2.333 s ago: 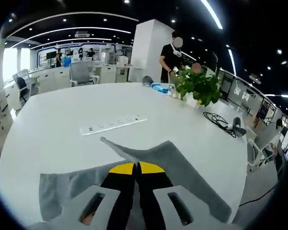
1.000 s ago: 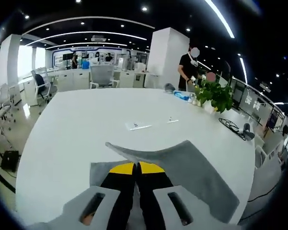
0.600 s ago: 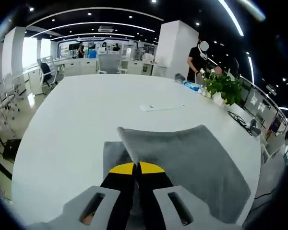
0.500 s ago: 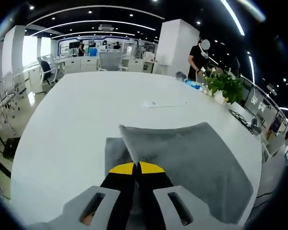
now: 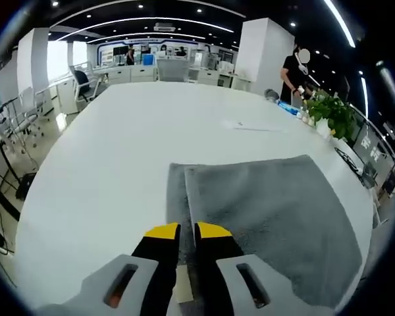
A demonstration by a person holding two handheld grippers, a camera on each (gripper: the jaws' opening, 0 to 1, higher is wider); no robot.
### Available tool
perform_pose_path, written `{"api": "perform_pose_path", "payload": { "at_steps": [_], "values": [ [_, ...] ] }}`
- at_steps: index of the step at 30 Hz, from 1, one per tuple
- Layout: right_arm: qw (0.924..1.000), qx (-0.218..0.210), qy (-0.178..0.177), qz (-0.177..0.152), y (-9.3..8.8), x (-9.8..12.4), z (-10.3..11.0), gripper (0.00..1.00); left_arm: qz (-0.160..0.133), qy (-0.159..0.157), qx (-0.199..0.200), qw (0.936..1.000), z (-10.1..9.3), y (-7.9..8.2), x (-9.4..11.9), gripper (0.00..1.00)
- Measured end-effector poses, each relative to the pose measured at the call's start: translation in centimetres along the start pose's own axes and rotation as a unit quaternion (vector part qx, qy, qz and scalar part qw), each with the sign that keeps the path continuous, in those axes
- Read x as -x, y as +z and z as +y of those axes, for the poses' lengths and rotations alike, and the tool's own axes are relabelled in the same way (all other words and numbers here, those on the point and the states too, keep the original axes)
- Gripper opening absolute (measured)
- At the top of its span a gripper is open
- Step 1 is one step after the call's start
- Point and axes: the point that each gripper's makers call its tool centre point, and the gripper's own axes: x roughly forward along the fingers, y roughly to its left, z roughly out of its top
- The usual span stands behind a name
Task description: Fold the towel on the table until its edges align and the towel forms a compact rectangular stack.
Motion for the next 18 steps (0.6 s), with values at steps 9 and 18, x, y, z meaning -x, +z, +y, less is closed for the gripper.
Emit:
{"api": "perform_pose_path", "payload": {
  "at_steps": [9,18],
  "values": [
    [1.0,0.004,0.0,-0.004,0.2,0.8,0.0,0.22,-0.002,-0.007,-0.016,0.9998,0.0,0.2,-0.1,0.19],
    [0.9993,-0.007,-0.038,0.0,-1.6,2.8,-2.9,0.29,0.013,0.016,-0.029,0.9994,-0.4,-1.6,0.0,0.26]
  ]
}}
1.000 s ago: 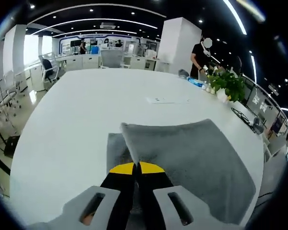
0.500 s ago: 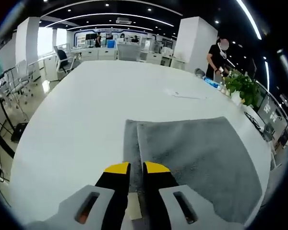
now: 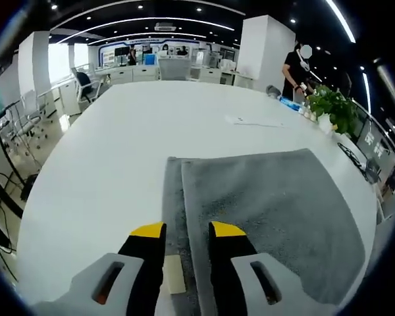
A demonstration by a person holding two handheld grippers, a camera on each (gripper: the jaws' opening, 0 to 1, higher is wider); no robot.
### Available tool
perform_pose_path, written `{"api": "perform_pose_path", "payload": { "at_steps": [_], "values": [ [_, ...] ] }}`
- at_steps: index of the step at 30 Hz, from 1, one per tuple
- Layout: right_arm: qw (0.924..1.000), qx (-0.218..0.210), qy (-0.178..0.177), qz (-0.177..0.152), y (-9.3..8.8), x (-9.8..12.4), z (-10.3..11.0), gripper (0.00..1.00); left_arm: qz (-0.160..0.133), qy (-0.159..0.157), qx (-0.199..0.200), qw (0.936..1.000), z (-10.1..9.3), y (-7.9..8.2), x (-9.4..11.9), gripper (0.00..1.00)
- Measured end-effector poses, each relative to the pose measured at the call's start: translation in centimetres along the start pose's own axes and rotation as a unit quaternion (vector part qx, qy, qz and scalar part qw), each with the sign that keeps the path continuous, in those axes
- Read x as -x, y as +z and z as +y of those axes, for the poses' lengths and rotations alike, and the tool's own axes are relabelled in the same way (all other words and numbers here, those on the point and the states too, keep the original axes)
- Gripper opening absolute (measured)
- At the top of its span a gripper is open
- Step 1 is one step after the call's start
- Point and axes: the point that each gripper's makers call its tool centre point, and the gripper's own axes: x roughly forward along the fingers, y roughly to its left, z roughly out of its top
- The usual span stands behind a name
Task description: Fold the towel on the table until its edges align and the towel forms a compact rectangular stack.
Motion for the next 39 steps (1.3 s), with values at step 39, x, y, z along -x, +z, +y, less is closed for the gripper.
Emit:
{"api": "perform_pose_path", "payload": {
  "at_steps": [39],
  "values": [
    [0.9568,-0.225,-0.184,0.01,-14.4,12.8,-11.7,0.3,0.0,0.102,0.048,0.9936,-1.6,-7.5,8.2,0.3]
  ]
}}
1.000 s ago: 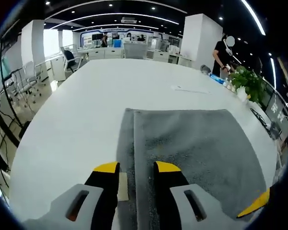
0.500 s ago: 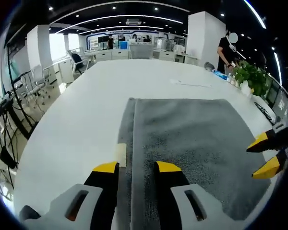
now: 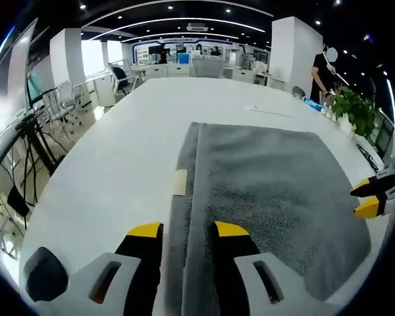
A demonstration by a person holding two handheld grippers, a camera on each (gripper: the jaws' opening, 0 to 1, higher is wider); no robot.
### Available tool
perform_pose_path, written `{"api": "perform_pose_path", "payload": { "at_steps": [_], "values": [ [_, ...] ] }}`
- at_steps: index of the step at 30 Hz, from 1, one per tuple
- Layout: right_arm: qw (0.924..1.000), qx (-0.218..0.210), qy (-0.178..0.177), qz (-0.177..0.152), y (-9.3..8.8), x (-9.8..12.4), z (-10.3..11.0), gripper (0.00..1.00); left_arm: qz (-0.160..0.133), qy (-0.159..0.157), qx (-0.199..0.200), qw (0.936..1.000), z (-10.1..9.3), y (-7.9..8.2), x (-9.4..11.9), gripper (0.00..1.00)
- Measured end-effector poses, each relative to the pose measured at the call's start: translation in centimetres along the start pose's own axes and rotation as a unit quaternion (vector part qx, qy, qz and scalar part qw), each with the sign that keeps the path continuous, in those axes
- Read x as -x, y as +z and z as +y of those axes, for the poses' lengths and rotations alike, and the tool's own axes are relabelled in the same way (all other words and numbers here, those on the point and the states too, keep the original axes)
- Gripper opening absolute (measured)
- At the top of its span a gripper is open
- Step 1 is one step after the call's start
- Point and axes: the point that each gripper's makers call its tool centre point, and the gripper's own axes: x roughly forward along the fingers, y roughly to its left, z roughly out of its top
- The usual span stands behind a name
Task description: Fold the towel on the table until its edges align and the towel forms a compact rectangular stack.
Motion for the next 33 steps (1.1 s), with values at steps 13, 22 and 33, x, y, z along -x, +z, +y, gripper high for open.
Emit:
{"api": "perform_pose_path", "payload": {
  "at_steps": [13,22,33],
  "values": [
    [0.9985,-0.031,-0.041,0.016,-3.2,1.0,-4.0,0.28,0.004,0.001,0.002,1.0,0.5,-0.6,1.0,0.29],
    [0.9976,-0.03,-0.057,0.022,-4.3,1.5,-4.6,0.21,0.017,0.003,0.003,0.9998,0.6,-1.8,1.1,0.29],
    [0.9963,-0.05,-0.067,0.021,-4.9,2.0,-6.0,0.18,0.012,0.0,0.017,0.9998,0.1,-2.0,1.0,0.24]
  ]
}}
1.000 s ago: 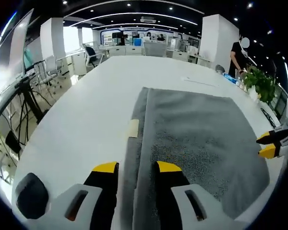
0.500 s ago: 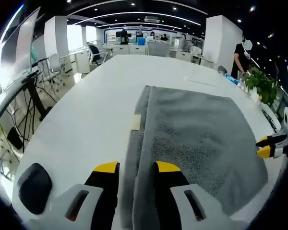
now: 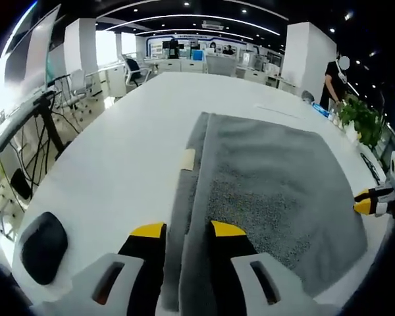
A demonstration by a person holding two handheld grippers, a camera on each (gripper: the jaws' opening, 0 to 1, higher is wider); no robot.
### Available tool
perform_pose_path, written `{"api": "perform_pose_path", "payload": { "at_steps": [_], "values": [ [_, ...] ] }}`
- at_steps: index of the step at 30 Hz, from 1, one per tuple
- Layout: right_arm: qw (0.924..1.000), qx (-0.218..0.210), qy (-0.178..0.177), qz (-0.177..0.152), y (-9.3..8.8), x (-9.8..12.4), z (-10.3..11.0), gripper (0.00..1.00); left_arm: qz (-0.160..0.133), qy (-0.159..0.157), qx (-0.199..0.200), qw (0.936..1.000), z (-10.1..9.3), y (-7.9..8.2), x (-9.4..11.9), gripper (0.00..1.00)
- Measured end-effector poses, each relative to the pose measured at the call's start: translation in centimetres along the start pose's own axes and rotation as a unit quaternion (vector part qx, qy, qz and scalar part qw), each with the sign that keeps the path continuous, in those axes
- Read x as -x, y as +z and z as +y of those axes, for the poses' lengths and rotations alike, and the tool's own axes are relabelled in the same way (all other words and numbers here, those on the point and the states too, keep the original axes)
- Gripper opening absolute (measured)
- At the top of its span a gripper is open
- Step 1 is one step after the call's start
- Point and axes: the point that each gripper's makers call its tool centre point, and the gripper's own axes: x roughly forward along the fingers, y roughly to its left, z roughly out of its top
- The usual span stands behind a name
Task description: Fold the towel on the table until its edges align and the towel forms a compact rectangular stack.
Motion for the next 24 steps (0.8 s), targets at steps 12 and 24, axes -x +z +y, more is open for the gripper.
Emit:
{"api": "perform_pose_path", "payload": {
  "at_steps": [12,24],
  "values": [
    [0.9999,-0.016,0.002,-0.001,-0.1,0.1,-0.1,0.03,-0.008,-0.003,0.008,0.9999,-0.3,-0.1,0.1,0.21],
    [0.9996,-0.024,-0.013,-0.004,-0.8,0.8,-2.2,0.0,0.005,-0.019,-0.03,0.9994,-2.4,-0.8,0.5,0.17]
  ]
}}
